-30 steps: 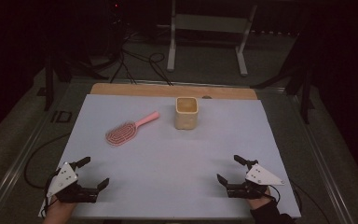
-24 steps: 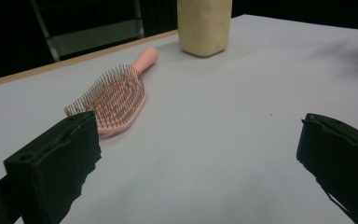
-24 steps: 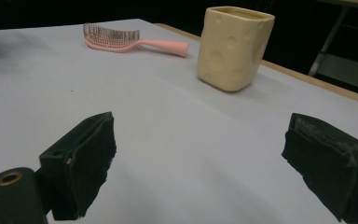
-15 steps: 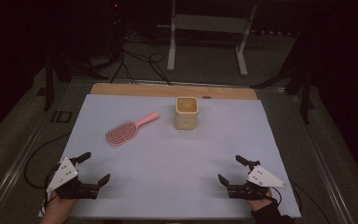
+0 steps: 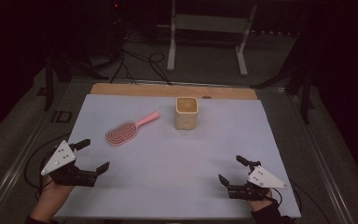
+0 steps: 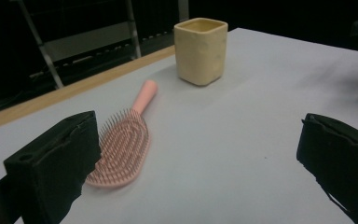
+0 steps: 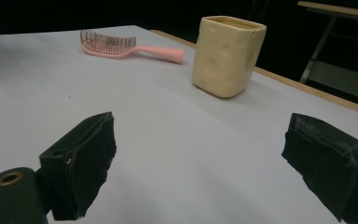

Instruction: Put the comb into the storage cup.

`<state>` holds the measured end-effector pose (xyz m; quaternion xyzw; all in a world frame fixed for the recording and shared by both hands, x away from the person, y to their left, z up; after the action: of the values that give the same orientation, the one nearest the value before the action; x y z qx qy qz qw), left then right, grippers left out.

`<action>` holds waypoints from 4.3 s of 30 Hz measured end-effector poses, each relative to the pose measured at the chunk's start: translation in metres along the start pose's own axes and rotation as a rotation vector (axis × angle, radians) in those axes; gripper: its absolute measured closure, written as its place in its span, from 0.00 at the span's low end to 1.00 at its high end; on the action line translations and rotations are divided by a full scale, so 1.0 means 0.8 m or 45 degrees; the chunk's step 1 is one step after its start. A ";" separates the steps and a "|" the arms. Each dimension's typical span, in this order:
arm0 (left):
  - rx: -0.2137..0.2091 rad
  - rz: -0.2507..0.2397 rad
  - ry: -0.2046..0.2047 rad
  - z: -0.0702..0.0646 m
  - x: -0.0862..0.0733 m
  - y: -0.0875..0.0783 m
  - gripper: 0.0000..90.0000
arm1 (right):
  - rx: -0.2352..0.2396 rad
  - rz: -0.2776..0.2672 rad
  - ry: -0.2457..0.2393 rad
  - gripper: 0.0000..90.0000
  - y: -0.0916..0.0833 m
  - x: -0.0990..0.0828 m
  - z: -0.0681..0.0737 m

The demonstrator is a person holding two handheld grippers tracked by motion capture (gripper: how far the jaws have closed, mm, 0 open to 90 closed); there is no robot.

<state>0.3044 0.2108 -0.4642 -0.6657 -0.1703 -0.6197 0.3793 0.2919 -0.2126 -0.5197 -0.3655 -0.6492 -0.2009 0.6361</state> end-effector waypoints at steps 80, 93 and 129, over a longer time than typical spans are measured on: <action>0.026 0.586 -0.124 0.077 0.029 0.253 0.68 | 0.038 -0.010 0.016 0.10 -0.001 0.000 0.005; 0.118 0.683 -0.196 0.103 -0.001 0.288 0.90 | 0.056 -0.007 0.020 0.10 -0.001 0.000 0.008; 0.216 0.874 -0.332 0.112 -0.048 0.332 1.00 | 0.070 0.000 0.034 0.10 -0.001 -0.002 0.009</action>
<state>0.5455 0.1106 -0.5738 -0.7237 -0.0348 -0.3501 0.5937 0.2863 -0.2084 -0.5217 -0.3453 -0.6459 -0.1878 0.6545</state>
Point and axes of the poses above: each handheld gripper's, and its own axes: y roughly forward along the jaws, x roughly out of its top, z roughly to its left, the point moved 9 cm from there along y, roughly forward along the jaws, and after that the axes turned 4 degrees about -z, right-handed, at the moved point
